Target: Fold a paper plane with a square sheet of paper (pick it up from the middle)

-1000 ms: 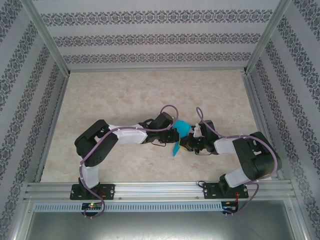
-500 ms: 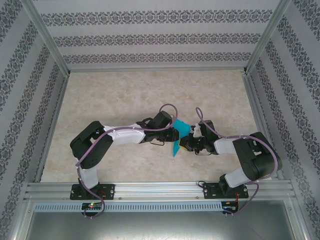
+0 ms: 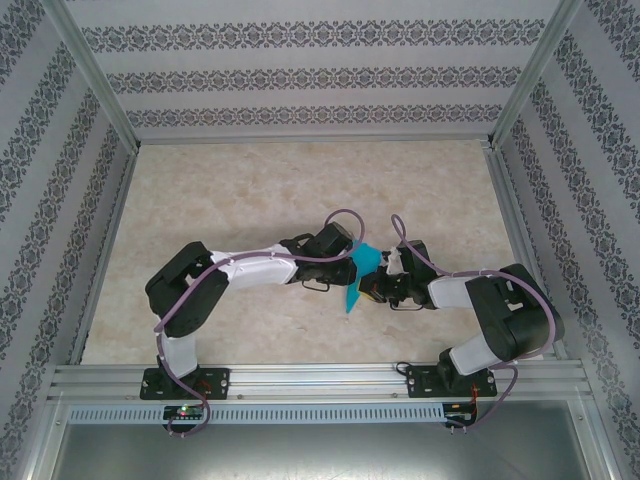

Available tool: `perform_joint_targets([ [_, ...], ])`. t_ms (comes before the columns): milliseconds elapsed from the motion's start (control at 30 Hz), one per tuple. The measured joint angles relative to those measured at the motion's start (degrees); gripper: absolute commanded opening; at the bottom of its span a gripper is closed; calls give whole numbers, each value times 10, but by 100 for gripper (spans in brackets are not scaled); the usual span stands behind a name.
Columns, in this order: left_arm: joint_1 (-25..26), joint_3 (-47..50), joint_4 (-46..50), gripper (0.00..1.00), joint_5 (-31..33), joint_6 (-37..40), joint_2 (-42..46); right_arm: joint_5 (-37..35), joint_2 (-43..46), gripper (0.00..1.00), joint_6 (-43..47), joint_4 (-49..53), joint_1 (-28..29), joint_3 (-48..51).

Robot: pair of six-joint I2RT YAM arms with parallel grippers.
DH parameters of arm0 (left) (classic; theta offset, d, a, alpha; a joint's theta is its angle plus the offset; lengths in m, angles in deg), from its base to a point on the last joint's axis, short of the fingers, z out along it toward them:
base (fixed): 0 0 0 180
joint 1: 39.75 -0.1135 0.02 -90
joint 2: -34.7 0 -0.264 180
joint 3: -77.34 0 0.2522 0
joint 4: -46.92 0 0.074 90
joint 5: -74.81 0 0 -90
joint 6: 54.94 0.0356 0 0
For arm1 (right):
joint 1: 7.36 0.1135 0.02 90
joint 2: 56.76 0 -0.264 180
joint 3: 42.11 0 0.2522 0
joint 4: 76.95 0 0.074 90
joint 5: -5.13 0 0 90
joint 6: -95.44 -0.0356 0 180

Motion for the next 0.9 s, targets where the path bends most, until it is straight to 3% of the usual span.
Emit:
perform_joint_targets([
  [433, 21, -63, 104, 14, 77, 31, -63, 7, -3, 7, 3, -2, -4, 0],
  [900, 39, -96, 126, 12, 98, 49, -64, 10, -3, 7, 2, -2, -5, 0],
])
